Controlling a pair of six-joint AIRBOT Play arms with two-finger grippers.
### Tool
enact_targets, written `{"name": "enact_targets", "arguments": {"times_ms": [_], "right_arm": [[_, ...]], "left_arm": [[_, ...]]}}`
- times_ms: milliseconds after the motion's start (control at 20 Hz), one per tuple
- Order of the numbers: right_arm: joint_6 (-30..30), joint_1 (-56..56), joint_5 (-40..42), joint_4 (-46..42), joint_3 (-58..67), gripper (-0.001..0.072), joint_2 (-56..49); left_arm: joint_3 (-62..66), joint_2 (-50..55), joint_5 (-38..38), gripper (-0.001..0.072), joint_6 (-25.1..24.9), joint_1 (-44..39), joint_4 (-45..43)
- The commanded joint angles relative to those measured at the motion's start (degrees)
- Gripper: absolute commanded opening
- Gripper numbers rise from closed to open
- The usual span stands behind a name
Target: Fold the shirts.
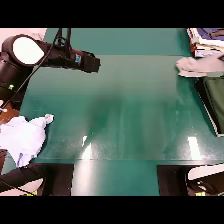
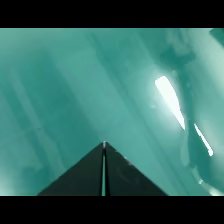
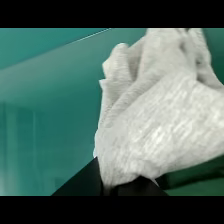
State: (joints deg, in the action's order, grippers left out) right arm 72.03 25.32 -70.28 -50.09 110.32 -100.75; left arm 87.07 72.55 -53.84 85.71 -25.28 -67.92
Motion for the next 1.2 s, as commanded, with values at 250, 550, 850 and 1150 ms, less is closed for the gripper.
{"name": "enact_targets", "arguments": {"times_ms": [250, 550, 850, 1150], "right_arm": [[0.07, 9.31, 2.47, 7.23, 7.78, 0.0011, -0.92], [-0.55, 10.64, 7.3, 9.6, 3.19, 0.0012, 9.11], [-1.16, 14.93, -0.07, 2.62, -6.82, 0.0011, 17.35], [-1.14, 20.83, -2.43, -13.6, -25.55, 0.0013, 27.65]], "left_arm": [[0.0, 0.55, 1.36, 0.0022, 1.95, -1.05, 0.2], [0.0, 0.55, 1.09, 0.0022, 1.9, -1.05, 0.17], [0.0, 0.55, 0.33, 0.0022, 1.9, -1.05, 0.02], [0.0, 0.55, -0.22, 0.0022, 1.88, -1.05, -0.07]]}}
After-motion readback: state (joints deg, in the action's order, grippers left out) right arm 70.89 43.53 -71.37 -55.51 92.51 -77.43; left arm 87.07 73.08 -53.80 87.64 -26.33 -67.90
